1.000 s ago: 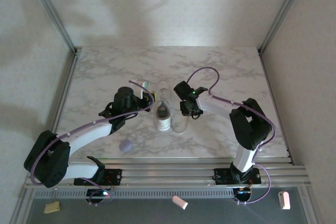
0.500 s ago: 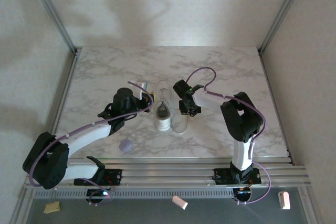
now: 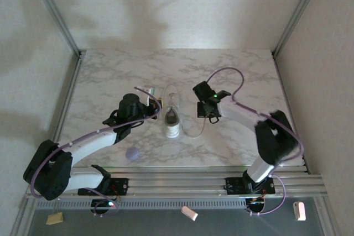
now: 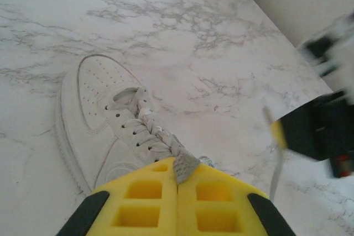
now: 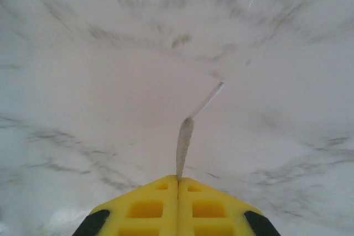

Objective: Tie the shoes

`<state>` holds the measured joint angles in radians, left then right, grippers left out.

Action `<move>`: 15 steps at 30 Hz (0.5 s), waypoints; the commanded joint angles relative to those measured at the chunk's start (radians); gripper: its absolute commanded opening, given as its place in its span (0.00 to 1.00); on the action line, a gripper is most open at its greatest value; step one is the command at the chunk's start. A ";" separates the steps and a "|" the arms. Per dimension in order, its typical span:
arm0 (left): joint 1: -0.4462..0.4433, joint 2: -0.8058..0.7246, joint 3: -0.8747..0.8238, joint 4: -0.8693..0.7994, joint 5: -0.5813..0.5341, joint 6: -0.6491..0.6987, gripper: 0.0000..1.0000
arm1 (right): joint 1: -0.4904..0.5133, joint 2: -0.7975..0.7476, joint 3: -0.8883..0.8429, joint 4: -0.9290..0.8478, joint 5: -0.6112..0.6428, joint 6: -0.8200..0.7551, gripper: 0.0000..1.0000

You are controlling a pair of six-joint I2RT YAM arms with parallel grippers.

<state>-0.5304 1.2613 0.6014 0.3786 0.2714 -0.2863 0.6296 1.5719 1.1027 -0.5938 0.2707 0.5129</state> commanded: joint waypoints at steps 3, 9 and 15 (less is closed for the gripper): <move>-0.008 -0.020 -0.005 0.038 -0.012 -0.017 0.00 | -0.007 -0.218 -0.002 0.025 0.041 -0.146 0.00; -0.008 -0.004 0.004 0.049 -0.002 -0.026 0.00 | -0.012 -0.343 0.060 0.018 -0.014 -0.200 0.00; -0.008 0.003 0.011 0.050 -0.020 -0.070 0.00 | -0.011 -0.452 0.138 0.048 -0.077 -0.268 0.00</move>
<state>-0.5304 1.2629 0.6014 0.3862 0.2707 -0.3191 0.6220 1.1706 1.1740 -0.5648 0.2310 0.3016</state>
